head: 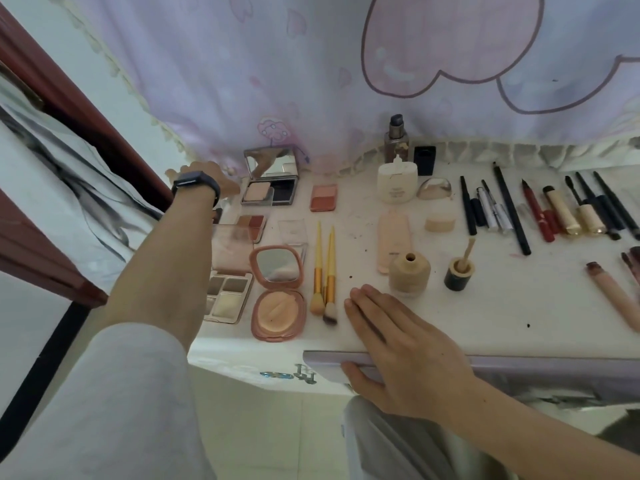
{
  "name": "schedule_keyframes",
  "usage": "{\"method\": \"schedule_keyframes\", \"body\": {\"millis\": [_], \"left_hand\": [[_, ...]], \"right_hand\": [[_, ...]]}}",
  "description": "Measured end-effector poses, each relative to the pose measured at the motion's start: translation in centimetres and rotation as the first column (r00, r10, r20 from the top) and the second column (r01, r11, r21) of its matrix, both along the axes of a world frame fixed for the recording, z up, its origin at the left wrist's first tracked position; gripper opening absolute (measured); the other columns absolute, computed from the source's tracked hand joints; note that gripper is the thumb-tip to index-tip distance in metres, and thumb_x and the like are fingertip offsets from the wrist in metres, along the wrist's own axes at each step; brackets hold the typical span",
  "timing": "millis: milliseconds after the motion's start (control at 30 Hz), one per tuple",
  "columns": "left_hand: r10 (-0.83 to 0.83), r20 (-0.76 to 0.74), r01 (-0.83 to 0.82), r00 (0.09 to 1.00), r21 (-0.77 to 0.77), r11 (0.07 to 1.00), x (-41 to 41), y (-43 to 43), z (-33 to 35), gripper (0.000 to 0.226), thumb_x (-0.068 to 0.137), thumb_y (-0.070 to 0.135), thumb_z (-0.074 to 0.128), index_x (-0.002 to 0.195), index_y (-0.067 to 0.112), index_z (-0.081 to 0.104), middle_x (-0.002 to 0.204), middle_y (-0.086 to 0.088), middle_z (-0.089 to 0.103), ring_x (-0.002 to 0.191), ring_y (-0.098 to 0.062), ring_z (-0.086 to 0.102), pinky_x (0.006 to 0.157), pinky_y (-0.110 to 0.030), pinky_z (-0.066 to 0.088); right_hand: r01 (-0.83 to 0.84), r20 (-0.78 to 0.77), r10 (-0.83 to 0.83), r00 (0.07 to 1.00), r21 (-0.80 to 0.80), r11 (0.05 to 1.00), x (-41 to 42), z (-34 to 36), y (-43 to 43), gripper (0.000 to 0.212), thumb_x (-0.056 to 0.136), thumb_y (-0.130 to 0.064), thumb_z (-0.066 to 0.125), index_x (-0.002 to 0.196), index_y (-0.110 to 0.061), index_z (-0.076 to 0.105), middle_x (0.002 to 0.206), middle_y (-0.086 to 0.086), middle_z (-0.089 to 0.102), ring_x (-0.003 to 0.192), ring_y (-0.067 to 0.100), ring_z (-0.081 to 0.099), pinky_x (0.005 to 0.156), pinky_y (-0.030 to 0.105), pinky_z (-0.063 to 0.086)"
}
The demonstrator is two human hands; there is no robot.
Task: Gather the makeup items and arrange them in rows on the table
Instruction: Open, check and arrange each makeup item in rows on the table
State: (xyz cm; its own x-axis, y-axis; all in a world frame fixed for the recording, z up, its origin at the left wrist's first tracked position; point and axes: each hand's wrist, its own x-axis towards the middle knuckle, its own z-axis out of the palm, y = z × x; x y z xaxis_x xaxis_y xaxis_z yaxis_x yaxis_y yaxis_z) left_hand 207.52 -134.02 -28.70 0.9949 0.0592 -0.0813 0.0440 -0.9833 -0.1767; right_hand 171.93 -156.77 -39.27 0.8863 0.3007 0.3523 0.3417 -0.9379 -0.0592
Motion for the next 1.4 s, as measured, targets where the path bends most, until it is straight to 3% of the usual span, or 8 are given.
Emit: {"method": "schedule_keyframes", "body": {"millis": [167,267,467,700,1033,1133,1267,1400], "left_hand": [[0.022,0.032,-0.013,0.999,-0.252,0.968,-0.3,0.6,0.0,0.073,0.091,0.059,0.056,0.139,0.006,0.046,0.135,-0.018,0.053,0.123,-0.036,0.051,0.093,-0.043,0.042],[0.079,0.130,-0.025,0.988,-0.370,0.929,-0.8,0.6,0.5,0.088,0.068,0.081,0.059,0.122,0.012,0.052,0.117,-0.014,0.060,0.109,-0.037,0.056,0.080,-0.040,0.044],[0.139,0.192,-0.004,0.971,-0.573,0.819,-1.6,0.6,2.5,0.094,0.063,0.083,0.059,0.131,0.018,0.049,0.125,-0.007,0.059,0.114,-0.032,0.055,0.097,-0.047,0.047],[0.188,0.313,0.153,0.931,-0.801,0.578,-6.4,-0.4,6.6,0.059,0.065,0.053,0.070,0.115,0.026,0.056,0.087,0.019,0.057,0.077,0.001,0.057,0.060,-0.020,0.041],[0.208,0.406,0.346,0.890,-0.898,0.273,-22.9,-3.1,8.0,0.039,0.078,0.035,0.077,0.113,0.024,0.063,0.101,0.014,0.068,0.080,0.016,0.059,0.073,-0.006,0.047],[0.113,0.411,0.384,0.905,-0.901,0.203,-28.4,-4.6,6.7,0.042,0.072,0.039,0.079,0.109,0.026,0.064,0.100,0.013,0.069,0.083,0.009,0.061,0.071,-0.009,0.049],[0.005,0.440,0.430,0.898,-0.879,0.206,-33.7,-6.8,5.3,0.040,0.063,0.052,0.079,0.098,0.041,0.062,0.091,0.025,0.067,0.085,0.002,0.063,0.075,-0.016,0.053],[-0.101,0.417,0.428,0.903,-0.867,0.254,-36.9,-8.7,3.3,0.057,0.056,0.058,0.077,0.107,0.050,0.054,0.100,0.026,0.062,0.093,0.000,0.062,0.074,-0.015,0.053]], "right_hand": [[-0.002,0.015,0.002,1.000,0.009,1.000,0.0,-0.1,0.1,0.072,0.093,-0.055,0.052,0.144,-0.004,0.054,0.149,0.013,0.053,0.141,0.027,0.048,0.118,0.040,0.032],[-0.006,0.018,0.005,1.000,0.015,1.000,0.0,-0.2,0.1,0.072,0.093,-0.055,0.053,0.143,-0.004,0.055,0.149,0.013,0.054,0.140,0.028,0.048,0.117,0.040,0.035],[-0.011,0.012,0.011,1.000,0.018,1.000,-0.1,0.0,0.0,0.073,0.092,-0.054,0.053,0.143,-0.003,0.054,0.148,0.014,0.054,0.140,0.029,0.049,0.112,0.045,0.045],[-0.032,0.023,0.032,0.999,0.002,0.999,0.0,0.0,-0.1,0.072,0.094,-0.054,0.049,0.144,-0.002,0.053,0.148,0.016,0.053,0.139,0.030,0.049,0.112,0.046,0.044],[-0.024,0.033,0.022,0.999,0.067,0.997,-0.6,0.8,-0.1,0.068,0.092,-0.054,0.049,0.137,-0.004,0.060,0.143,0.011,0.059,0.135,0.025,0.053,0.116,0.033,0.029],[-0.071,-0.021,0.077,0.997,0.205,0.976,-1.3,1.6,-0.5,0.050,0.094,-0.042,0.058,0.131,-0.008,0.065,0.139,0.007,0.062,0.133,0.023,0.055,0.112,0.037,0.044],[0.058,-0.168,0.074,0.983,0.668,0.742,-2.7,3.4,-1.6,0.026,0.101,-0.029,0.056,0.120,-0.022,0.073,0.121,-0.005,0.072,0.113,0.011,0.065,0.097,0.040,0.054],[0.247,-0.274,0.180,0.945,0.956,0.158,-5.7,5.5,-4.4,0.032,0.105,-0.040,0.048,0.110,-0.023,0.074,0.099,-0.002,0.079,0.094,0.017,0.075,0.087,0.035,0.058]]}}
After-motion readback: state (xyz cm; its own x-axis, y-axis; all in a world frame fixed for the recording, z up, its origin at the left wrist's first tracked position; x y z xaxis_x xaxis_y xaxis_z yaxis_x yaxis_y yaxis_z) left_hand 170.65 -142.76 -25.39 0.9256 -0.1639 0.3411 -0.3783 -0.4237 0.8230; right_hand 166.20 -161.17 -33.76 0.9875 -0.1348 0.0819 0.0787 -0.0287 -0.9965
